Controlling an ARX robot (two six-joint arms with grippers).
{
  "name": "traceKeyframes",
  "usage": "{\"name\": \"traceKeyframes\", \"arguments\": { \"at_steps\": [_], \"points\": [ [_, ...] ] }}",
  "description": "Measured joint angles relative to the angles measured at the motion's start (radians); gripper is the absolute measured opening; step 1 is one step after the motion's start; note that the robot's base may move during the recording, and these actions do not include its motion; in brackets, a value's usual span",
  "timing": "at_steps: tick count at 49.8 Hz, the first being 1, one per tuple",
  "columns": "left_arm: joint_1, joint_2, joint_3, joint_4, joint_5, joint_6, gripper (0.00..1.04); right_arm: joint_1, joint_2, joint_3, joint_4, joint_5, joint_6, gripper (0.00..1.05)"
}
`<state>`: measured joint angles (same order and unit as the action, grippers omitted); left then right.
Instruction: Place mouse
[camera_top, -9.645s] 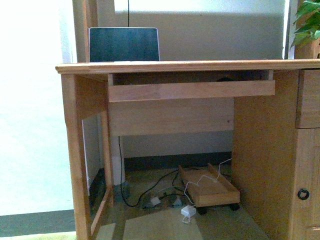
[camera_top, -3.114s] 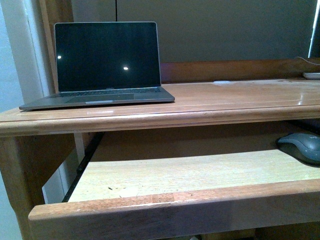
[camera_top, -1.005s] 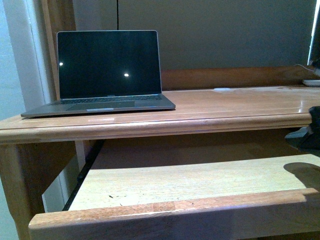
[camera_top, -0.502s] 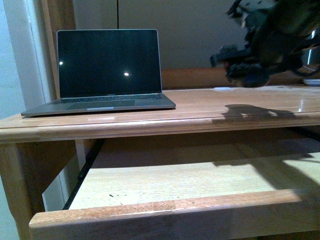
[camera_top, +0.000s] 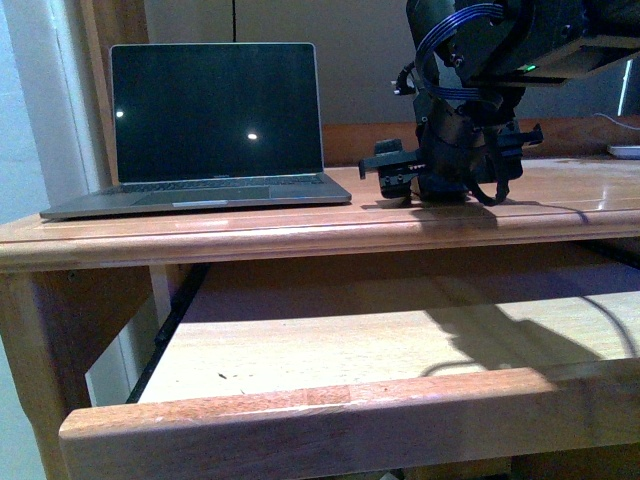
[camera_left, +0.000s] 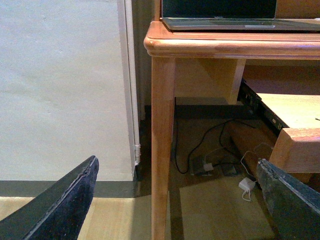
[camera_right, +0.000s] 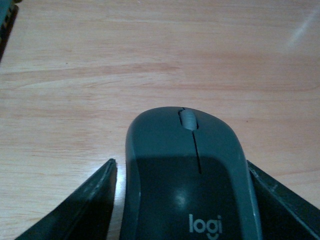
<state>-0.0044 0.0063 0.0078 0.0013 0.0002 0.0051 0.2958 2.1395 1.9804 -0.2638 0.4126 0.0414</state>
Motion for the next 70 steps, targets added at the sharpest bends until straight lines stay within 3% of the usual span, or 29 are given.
{"name": "traceKeyframes", "arguments": {
  "at_steps": [9,21,30,39,52,62,70],
  "points": [
    [0.000,0.000,0.000,0.000,0.000,0.000,0.97,-0.023,-0.076,-0.127,0.114,-0.085,0.019,0.99],
    [0.000,0.000,0.000,0.000,0.000,0.000,0.97,-0.145,-0.465,-0.512,0.337,-0.278,0.014,0.97],
    [0.000,0.000,0.000,0.000,0.000,0.000,0.97,-0.298,-0.863,-0.975,0.340,-0.533,-0.066,0.97],
    [0.000,0.000,0.000,0.000,0.000,0.000,0.97,-0.421,-1.036,-1.299,0.298,-0.644,-0.167,0.97],
    [0.000,0.000,0.000,0.000,0.000,0.000,0.97,-0.421,-1.061,-1.461,0.335,-0.614,-0.195,0.97],
    [0.000,0.000,0.000,0.000,0.000,0.000,0.97,-0.273,-0.924,-1.432,0.471,-0.468,-0.142,0.97],
    [0.000,0.000,0.000,0.000,0.000,0.000,0.97,-0.129,-0.686,-1.274,0.588,-0.330,-0.071,0.97]
  ]
}}
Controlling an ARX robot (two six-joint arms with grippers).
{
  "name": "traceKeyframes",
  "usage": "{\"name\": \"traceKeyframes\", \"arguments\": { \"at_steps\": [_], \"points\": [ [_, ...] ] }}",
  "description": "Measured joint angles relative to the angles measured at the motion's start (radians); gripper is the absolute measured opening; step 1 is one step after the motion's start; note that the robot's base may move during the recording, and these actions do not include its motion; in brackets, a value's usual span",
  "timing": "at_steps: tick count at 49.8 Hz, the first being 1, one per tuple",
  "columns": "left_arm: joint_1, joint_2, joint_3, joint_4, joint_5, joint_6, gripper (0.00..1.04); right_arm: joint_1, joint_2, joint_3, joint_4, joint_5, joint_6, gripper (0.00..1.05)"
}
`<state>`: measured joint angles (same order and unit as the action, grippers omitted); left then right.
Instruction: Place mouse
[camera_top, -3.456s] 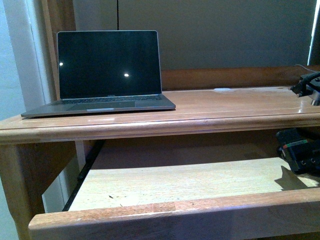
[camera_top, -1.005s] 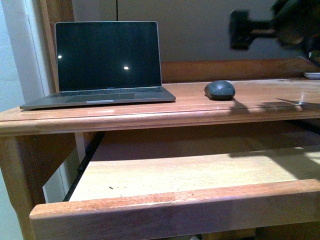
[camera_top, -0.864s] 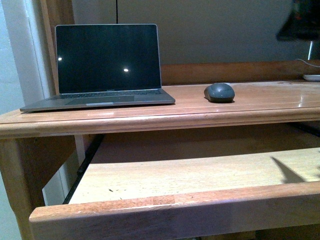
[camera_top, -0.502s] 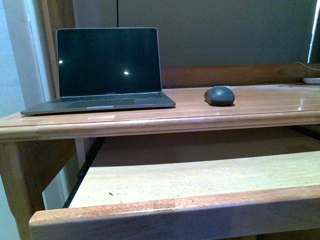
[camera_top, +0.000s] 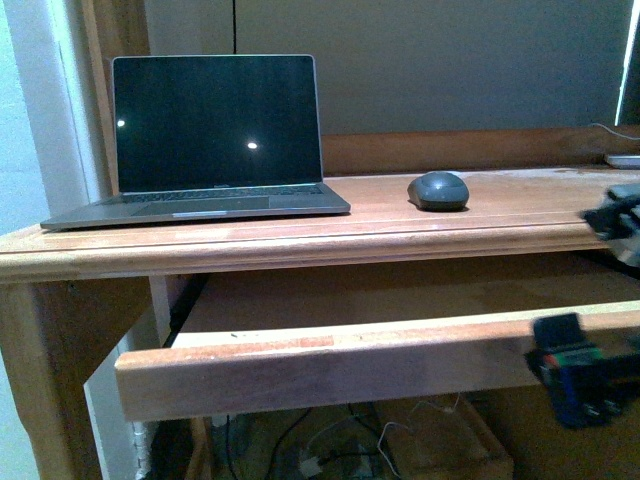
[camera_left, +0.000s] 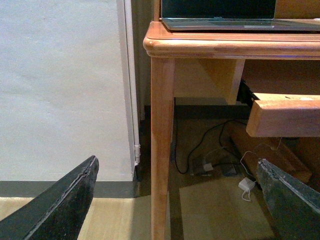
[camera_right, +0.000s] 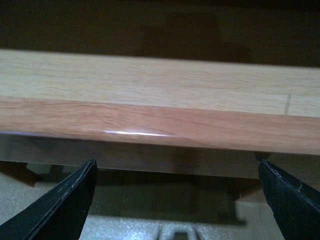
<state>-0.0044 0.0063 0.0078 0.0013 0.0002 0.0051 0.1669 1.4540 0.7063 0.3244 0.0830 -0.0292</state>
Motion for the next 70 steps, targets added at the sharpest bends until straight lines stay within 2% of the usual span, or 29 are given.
{"name": "traceKeyframes", "arguments": {
  "at_steps": [8,13,19,26,41,46,53,60,62,63,67,70],
  "points": [
    [0.000,0.000,0.000,0.000,0.000,0.000,0.97,0.101,0.198,0.208,0.013,0.110,0.059,0.97],
    [0.000,0.000,0.000,0.000,0.000,0.000,0.97,0.127,0.269,0.300,0.003,0.158,0.082,0.97],
    [0.000,0.000,0.000,0.000,0.000,0.000,0.97,0.132,0.282,0.316,-0.005,0.175,0.092,0.97],
    [0.000,0.000,0.000,0.000,0.000,0.000,0.97,0.120,0.222,0.261,-0.016,0.150,0.104,0.97],
    [0.000,0.000,0.000,0.000,0.000,0.000,0.97,-0.023,-0.315,-0.093,-0.077,0.127,0.252,0.97],
    [0.000,0.000,0.000,0.000,0.000,0.000,0.97,-0.041,-0.553,-0.235,-0.172,0.132,0.344,0.97],
    [0.000,0.000,0.000,0.000,0.000,0.000,0.97,0.053,-0.908,-0.409,-0.312,0.220,0.400,0.97],
    [0.000,0.000,0.000,0.000,0.000,0.000,0.97,0.178,-1.166,-0.469,-0.474,0.344,0.427,0.97],
    [0.000,0.000,0.000,0.000,0.000,0.000,0.97,0.210,-1.212,-0.492,-0.454,0.349,0.397,0.94],
    [0.000,0.000,0.000,0.000,0.000,0.000,0.97,0.218,-1.246,-0.526,-0.394,0.315,0.346,0.89],
    [0.000,0.000,0.000,0.000,0.000,0.000,0.97,0.169,-1.312,-0.600,-0.308,0.235,0.152,0.70],
    [0.000,0.000,0.000,0.000,0.000,0.000,0.97,0.137,-1.328,-0.608,-0.307,0.204,0.112,0.62]
  ]
}}
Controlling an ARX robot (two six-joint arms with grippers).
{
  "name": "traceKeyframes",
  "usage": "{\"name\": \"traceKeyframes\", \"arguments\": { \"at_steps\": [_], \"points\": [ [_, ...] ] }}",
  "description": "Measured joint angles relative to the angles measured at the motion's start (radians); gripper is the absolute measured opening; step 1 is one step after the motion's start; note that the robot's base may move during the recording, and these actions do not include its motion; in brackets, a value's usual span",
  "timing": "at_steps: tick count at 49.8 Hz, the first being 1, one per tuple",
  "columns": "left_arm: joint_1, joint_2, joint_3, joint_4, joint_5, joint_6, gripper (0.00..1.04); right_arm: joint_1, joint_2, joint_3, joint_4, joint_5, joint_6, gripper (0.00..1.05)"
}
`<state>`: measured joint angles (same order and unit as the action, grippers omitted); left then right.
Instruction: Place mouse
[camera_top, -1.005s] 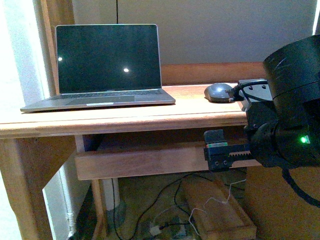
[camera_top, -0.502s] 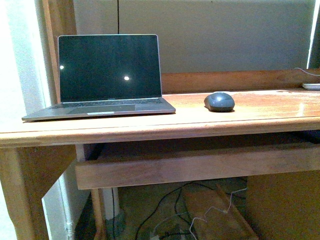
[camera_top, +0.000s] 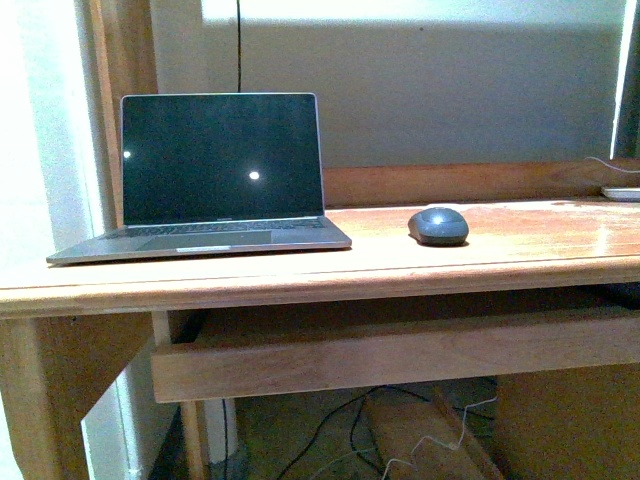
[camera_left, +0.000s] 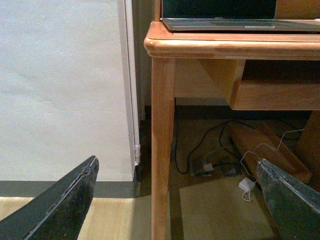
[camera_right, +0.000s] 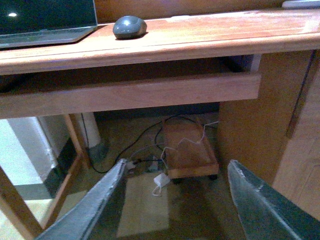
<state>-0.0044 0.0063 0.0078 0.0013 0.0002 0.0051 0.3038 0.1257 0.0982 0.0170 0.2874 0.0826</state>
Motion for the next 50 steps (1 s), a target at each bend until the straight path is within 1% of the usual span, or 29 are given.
{"name": "traceKeyframes", "arguments": {
  "at_steps": [7,8,15,17,19,20,22,25,41,44,45,48,50],
  "points": [
    [0.000,0.000,0.000,0.000,0.000,0.000,0.97,-0.078,-0.031,-0.018,-0.005,-0.074,-0.052,0.39],
    [0.000,0.000,0.000,0.000,0.000,0.000,0.97,-0.083,-0.033,-0.020,-0.005,-0.078,-0.054,0.37],
    [0.000,0.000,0.000,0.000,0.000,0.000,0.97,-0.138,-0.052,-0.032,-0.011,-0.131,-0.066,0.16],
    [0.000,0.000,0.000,0.000,0.000,0.000,0.97,-0.167,-0.061,-0.034,-0.016,-0.181,-0.068,0.11],
    [0.000,0.000,0.000,0.000,0.000,0.000,0.97,-0.225,-0.068,-0.040,-0.019,-0.247,-0.073,0.04],
    [0.000,0.000,0.000,0.000,0.000,0.000,0.97,-0.238,-0.069,-0.042,-0.019,-0.256,-0.075,0.02],
    [0.000,0.000,0.000,0.000,0.000,0.000,0.97,-0.277,-0.074,-0.046,-0.019,-0.273,-0.076,0.03],
    [0.000,0.000,0.000,0.000,0.000,0.000,0.97,-0.294,-0.078,-0.048,-0.019,-0.277,-0.076,0.03],
    [0.000,0.000,0.000,0.000,0.000,0.000,0.97,-0.301,-0.117,-0.082,-0.019,-0.285,-0.078,0.03],
    [0.000,0.000,0.000,0.000,0.000,0.000,0.97,-0.301,-0.120,-0.082,-0.019,-0.286,-0.079,0.14],
    [0.000,0.000,0.000,0.000,0.000,0.000,0.97,-0.301,-0.120,-0.082,-0.019,-0.286,-0.079,0.16],
    [0.000,0.000,0.000,0.000,0.000,0.000,0.97,-0.301,-0.120,-0.082,-0.019,-0.286,-0.079,0.27],
    [0.000,0.000,0.000,0.000,0.000,0.000,0.97,-0.301,-0.120,-0.082,-0.019,-0.286,-0.079,0.32]
  ]
}}
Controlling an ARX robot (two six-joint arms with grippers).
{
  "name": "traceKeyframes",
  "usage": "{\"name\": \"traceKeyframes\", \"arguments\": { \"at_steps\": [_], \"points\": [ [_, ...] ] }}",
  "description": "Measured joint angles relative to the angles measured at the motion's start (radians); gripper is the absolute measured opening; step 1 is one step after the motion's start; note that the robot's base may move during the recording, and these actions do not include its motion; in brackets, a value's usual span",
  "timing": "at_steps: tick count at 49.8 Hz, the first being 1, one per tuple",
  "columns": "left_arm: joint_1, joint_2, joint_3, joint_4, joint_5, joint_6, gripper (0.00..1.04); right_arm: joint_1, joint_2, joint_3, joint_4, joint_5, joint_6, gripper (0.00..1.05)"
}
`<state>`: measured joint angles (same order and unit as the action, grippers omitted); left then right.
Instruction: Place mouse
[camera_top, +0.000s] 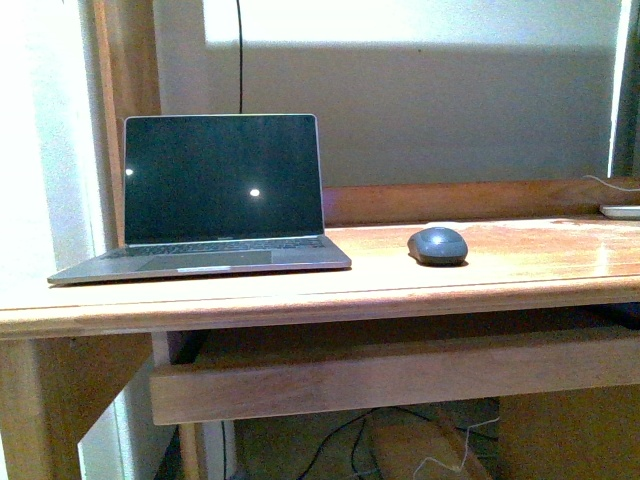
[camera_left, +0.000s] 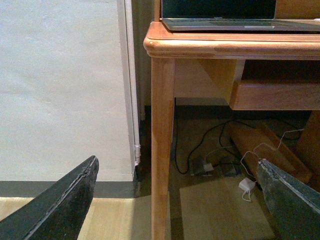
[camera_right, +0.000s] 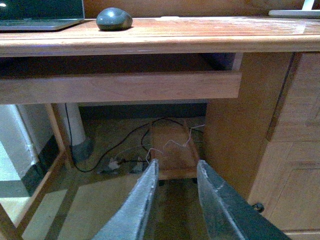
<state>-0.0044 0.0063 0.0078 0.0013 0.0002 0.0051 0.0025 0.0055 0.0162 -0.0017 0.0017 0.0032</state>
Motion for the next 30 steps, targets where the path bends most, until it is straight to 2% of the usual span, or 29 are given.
{"name": "traceKeyframes", "arguments": {
  "at_steps": [5,13,20,30],
  "points": [
    [0.000,0.000,0.000,0.000,0.000,0.000,0.97,0.000,0.000,0.000,0.000,0.000,0.000,0.46],
    [0.000,0.000,0.000,0.000,0.000,0.000,0.97,0.000,0.000,0.000,0.000,0.000,0.000,0.77],
    [0.000,0.000,0.000,0.000,0.000,0.000,0.97,0.000,0.000,0.000,0.000,0.000,0.000,0.97],
    [0.000,0.000,0.000,0.000,0.000,0.000,0.97,0.000,0.000,0.000,0.000,0.000,0.000,0.97]
  ]
}}
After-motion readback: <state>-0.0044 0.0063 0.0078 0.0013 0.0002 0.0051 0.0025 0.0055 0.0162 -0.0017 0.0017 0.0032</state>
